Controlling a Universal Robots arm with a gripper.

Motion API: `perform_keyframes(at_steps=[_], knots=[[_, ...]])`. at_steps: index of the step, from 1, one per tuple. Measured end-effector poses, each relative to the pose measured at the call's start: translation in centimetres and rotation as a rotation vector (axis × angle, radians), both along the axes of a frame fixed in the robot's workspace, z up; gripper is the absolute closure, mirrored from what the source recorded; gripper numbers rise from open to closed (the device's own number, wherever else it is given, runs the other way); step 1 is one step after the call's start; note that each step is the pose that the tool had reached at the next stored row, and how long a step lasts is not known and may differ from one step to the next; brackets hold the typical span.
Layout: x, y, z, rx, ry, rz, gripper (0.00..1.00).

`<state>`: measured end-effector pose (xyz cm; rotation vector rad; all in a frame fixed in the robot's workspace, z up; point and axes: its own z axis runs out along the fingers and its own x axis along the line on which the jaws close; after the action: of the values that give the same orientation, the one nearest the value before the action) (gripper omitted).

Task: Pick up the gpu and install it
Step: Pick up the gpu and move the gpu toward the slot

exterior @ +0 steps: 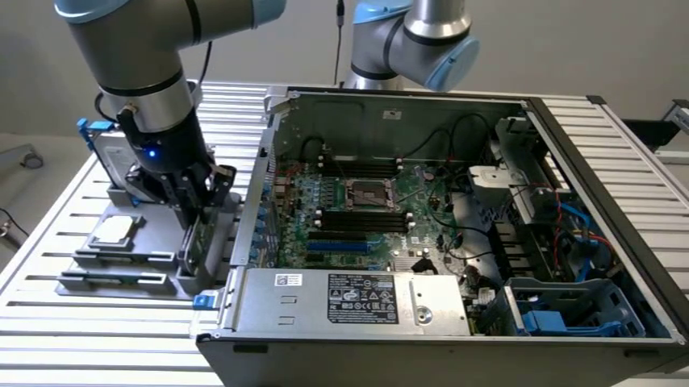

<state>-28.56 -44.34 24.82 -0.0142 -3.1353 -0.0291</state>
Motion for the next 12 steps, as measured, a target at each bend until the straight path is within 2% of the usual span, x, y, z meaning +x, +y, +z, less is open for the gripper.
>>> perform_keyframes(at_steps=[6, 12], knots=[[0.0, 0.00, 1.14, 0.0001, -0.0078, 0.000, 0.74], [0.0, 0.00, 2.98, 0.0000, -0.0137, 0.000, 0.74]])
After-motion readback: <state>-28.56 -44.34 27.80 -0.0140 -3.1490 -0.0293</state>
